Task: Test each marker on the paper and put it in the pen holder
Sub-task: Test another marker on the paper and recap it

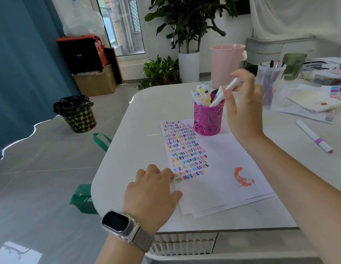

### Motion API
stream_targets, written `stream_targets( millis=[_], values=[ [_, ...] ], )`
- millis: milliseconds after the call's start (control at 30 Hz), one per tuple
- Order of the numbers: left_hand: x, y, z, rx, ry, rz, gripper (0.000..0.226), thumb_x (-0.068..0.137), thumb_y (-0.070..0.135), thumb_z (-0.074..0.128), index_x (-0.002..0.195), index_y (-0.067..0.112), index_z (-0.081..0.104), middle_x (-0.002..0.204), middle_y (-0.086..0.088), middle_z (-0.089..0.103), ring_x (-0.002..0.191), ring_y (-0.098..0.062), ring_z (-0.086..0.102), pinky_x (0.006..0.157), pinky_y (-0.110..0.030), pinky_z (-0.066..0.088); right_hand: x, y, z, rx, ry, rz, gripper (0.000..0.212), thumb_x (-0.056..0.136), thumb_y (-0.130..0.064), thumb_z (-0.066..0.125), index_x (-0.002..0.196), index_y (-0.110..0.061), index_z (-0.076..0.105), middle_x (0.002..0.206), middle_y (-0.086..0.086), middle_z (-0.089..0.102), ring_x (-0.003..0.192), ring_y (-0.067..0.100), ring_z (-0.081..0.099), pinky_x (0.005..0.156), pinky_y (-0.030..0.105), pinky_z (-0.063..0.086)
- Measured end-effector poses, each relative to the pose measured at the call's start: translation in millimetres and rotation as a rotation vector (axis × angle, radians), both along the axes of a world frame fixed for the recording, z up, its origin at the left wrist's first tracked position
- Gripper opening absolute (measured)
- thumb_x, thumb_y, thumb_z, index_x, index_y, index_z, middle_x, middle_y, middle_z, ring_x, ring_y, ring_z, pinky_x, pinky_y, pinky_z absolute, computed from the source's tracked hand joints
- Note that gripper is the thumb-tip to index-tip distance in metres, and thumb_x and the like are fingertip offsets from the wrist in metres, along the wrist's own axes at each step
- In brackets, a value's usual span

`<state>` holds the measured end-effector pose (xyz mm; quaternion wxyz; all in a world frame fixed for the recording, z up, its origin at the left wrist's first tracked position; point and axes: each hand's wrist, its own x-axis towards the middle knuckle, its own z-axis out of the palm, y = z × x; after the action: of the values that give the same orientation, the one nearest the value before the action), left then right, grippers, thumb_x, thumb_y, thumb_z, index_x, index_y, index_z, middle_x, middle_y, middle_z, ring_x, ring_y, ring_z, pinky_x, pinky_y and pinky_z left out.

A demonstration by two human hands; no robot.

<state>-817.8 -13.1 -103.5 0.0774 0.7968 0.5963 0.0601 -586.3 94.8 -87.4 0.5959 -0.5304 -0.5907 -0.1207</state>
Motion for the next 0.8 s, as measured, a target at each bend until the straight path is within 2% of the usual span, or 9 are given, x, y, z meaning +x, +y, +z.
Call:
stream_targets(
  millis=[67, 233, 333, 433, 500, 567, 633, 700, 800],
  values=[
    [0.1, 0.9, -0.1, -0.002, -0.007, -0.001, 0.043, 0.09, 0.051, 0.045, 0.131, 0.038, 0.04, 0.125, 0.009, 0.041, 0.118, -0.013, 0.039, 0.092, -0.029, 0.042, 1.1, -0.8, -5.5, -0.127, -0.067, -0.01, 0.039, 0.097, -0.018, 0.047, 0.131, -0.035, 0.039, 0.103, 0.012, 0.062, 0.095, 0.007, 0.038, 0.07, 0.007, 0.032],
    [0.5, 2.1, 0.0, -0.002, -0.016, -0.003, 0.042, 0.09, 0.051, 0.046, 0.131, 0.038, 0.042, 0.124, 0.01, 0.042, 0.116, -0.013, 0.04, 0.093, -0.03, 0.043, 2.0, -12.8, -0.9, -0.319, -0.137, 0.029, 0.05, 0.1, -0.021, 0.044, 0.147, -0.032, 0.031, 0.1, -0.001, 0.054, 0.099, 0.015, 0.03, 0.083, 0.022, 0.026],
    [0.4, 1.3, -0.7, 0.001, -0.013, -0.007, 0.042, 0.091, 0.051, 0.045, 0.131, 0.039, 0.042, 0.123, 0.01, 0.042, 0.116, -0.013, 0.04, 0.092, -0.03, 0.043, 0.5, -16.1, -1.3, -0.455, -0.224, 0.067, 0.045, 0.1, -0.033, 0.039, 0.145, -0.033, 0.036, 0.127, -0.006, 0.057, 0.109, 0.024, 0.033, 0.091, 0.031, 0.026],
    [0.3, 1.4, -1.0, 0.001, -0.016, -0.01, 0.042, 0.091, 0.051, 0.044, 0.131, 0.039, 0.041, 0.123, 0.01, 0.042, 0.115, -0.013, 0.04, 0.092, -0.029, 0.043, -5.1, -15.6, -2.6, -0.69, -0.329, 0.09, 0.047, 0.1, -0.04, 0.036, 0.147, -0.039, 0.031, 0.156, -0.009, 0.027, 0.133, 0.024, 0.022, 0.105, 0.037, 0.017],
    [-0.2, 1.8, -1.0, 0.0, -0.016, -0.015, 0.042, 0.09, 0.052, 0.044, 0.131, 0.04, 0.041, 0.123, 0.011, 0.042, 0.115, -0.012, 0.04, 0.092, -0.029, 0.042, -8.7, -17.4, -3.3, -0.759, -0.397, 0.087, 0.046, 0.1, -0.041, 0.037, 0.145, -0.043, 0.03, 0.16, -0.01, 0.016, 0.138, 0.022, 0.015, 0.108, 0.041, 0.013],
    [-0.8, 2.3, -1.1, 0.001, -0.015, -0.017, 0.042, 0.09, 0.052, 0.045, 0.13, 0.04, 0.042, 0.123, 0.011, 0.042, 0.115, -0.012, 0.04, 0.091, -0.029, 0.042, -7.1, -23.2, -2.1, -0.723, -0.402, 0.095, 0.045, 0.098, -0.04, 0.041, 0.142, -0.049, 0.033, 0.158, -0.009, 0.022, 0.137, 0.021, 0.016, 0.105, 0.04, 0.013],
    [-1.2, 3.5, -1.5, 0.006, -0.014, -0.014, 0.041, 0.091, 0.052, 0.044, 0.13, 0.041, 0.043, 0.123, 0.011, 0.042, 0.115, -0.012, 0.04, 0.091, -0.028, 0.042, -2.1, -32.8, 1.1, -0.58, -0.375, 0.042, 0.037, 0.095, -0.038, 0.047, 0.131, -0.048, 0.051, 0.147, -0.011, 0.043, 0.129, 0.02, 0.028, 0.096, 0.035, 0.015],
    [-1.1, 4.8, -1.9, 0.009, -0.018, -0.003, 0.038, 0.092, 0.051, 0.042, 0.129, 0.041, 0.044, 0.124, 0.011, 0.043, 0.116, -0.013, 0.041, 0.09, -0.028, 0.042, 8.8, -41.4, 4.9, -0.457, -0.281, -0.075, 0.03, 0.091, -0.04, 0.044, 0.093, -0.034, 0.074, 0.115, -0.011, 0.067, 0.114, 0.019, 0.043, 0.079, 0.029, 0.012],
    [-0.9, 5.8, -2.2, 0.014, -0.027, 0.005, 0.035, 0.094, 0.049, 0.039, 0.127, 0.041, 0.047, 0.124, 0.011, 0.044, 0.115, -0.013, 0.042, 0.088, -0.028, 0.041, 28.6, -58.1, 8.3, -0.537, -0.119, -0.22, 0.056, 0.088, -0.043, 0.036, 0.055, -0.006, 0.062, 0.07, 0.006, 0.069, 0.086, 0.025, 0.056, 0.073, 0.032, 0.011]
  ],
)
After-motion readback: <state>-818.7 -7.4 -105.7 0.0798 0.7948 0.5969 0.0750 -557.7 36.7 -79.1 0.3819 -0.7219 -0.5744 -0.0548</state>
